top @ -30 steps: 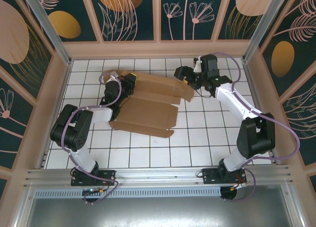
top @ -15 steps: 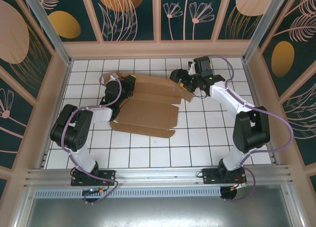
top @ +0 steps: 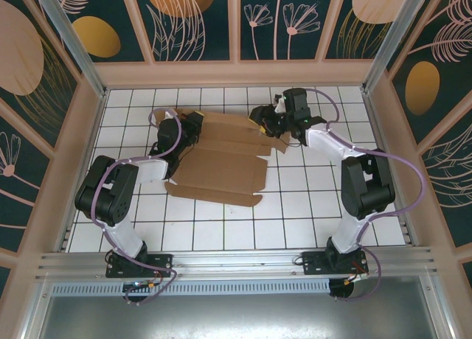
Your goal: Fold the paper box
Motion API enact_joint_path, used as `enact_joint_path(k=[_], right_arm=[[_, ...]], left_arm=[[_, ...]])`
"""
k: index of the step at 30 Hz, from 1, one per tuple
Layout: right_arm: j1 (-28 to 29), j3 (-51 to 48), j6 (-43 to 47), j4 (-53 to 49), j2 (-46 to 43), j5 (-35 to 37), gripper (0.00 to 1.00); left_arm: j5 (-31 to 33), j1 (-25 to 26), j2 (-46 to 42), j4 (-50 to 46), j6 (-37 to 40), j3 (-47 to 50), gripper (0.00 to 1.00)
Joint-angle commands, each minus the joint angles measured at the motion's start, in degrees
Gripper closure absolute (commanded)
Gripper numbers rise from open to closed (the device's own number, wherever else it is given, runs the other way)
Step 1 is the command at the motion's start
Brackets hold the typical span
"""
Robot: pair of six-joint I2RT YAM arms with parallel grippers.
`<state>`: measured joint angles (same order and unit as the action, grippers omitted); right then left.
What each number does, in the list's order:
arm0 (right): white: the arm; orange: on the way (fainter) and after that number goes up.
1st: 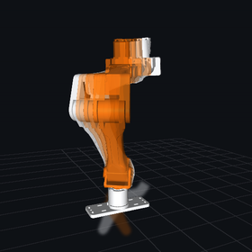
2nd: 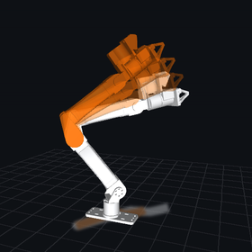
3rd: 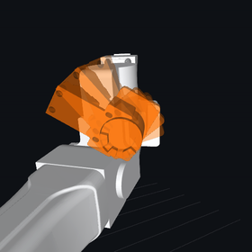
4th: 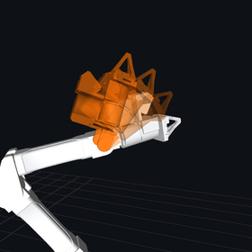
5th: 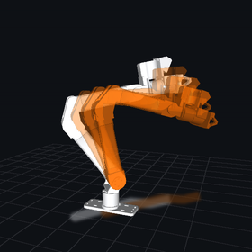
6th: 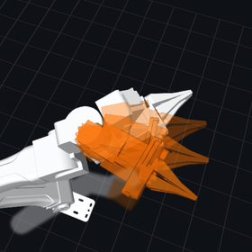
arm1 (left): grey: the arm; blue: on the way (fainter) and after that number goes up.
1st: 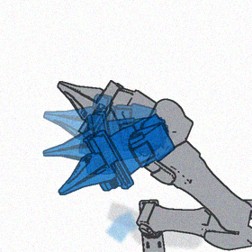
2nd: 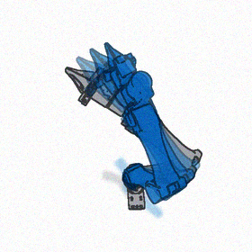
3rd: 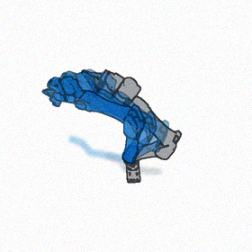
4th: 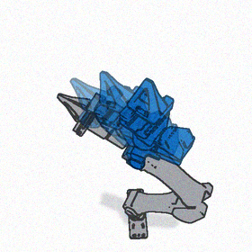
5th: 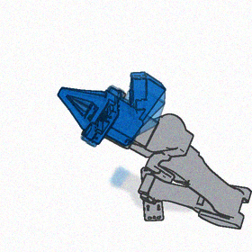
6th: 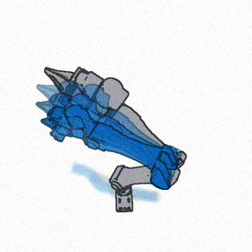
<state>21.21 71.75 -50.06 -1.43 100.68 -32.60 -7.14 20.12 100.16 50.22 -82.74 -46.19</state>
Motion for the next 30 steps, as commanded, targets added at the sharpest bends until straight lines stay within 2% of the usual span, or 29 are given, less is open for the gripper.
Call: enact_joint_path(k=[1, 3, 6, 9, 12, 15, 19, 23, 26, 30], right_arm=[[0.6, -0.89, -2.49, 4.72, 0.35, -1.67, 0.59], [0.19, 0.02, -0.14, 1.54, -0.16, 0.05, 0.57], [-0.51, 0.86, 6.12, -5.94, -3.59, 8.44, 0.34], [-0.38, -1.0, 12.28, -9.99, -8.03, 15.33, 0.28], [-0.19, -7.09, 14.88, -9.26, -12.91, 19.43, 0.34], [0.83, -13.32, 17.39, -7.9, -16.52, 23.89, 0.51], [2.59, -14.54, 19.51, -8.95, -12.96, 25.13, 0.57], [3.67, -12.69, 21.17, -8.27, -6.27, 26.45, 0.56], [3.42, -10.09, 21.85, -6.84, -0.65, 25.01, 0.48], [3.22, -6.63, 20.84, -4.46, 5.69, 22.32, 0.44]], left_arm=[[-0.52, 0.06, -0.2, -1.0, 1.19, -0.4, 1.0], [-0.21, -0.15, -0.58, -1.29, 1.21, -0.27, 1.0], [1.07, -0.56, -1.56, -2.67, 1.35, 0.16, 1.0], [3.47, -0.74, -2.82, -5.48, 1.52, -0.06, 1.0], [5.67, -0.77, -3.79, -9.2, 1.73, -1.67, 1.0], [7.68, -0.78, -3.69, -12.12, 1.31, -3.44, 1.0], [9.21, -0.74, -2.36, -19.52, 1.62, -8.37, 1.0], [9.29, -0.77, 0.24, -23.74, 1.18, -11.46, 1.0], [9.8, -0.78, 0.49, -24.96, 0.83, -11.9, 1.0], [10.32, -0.96, 0.77, -27.56, 0.37, -13.04, 1.0]])
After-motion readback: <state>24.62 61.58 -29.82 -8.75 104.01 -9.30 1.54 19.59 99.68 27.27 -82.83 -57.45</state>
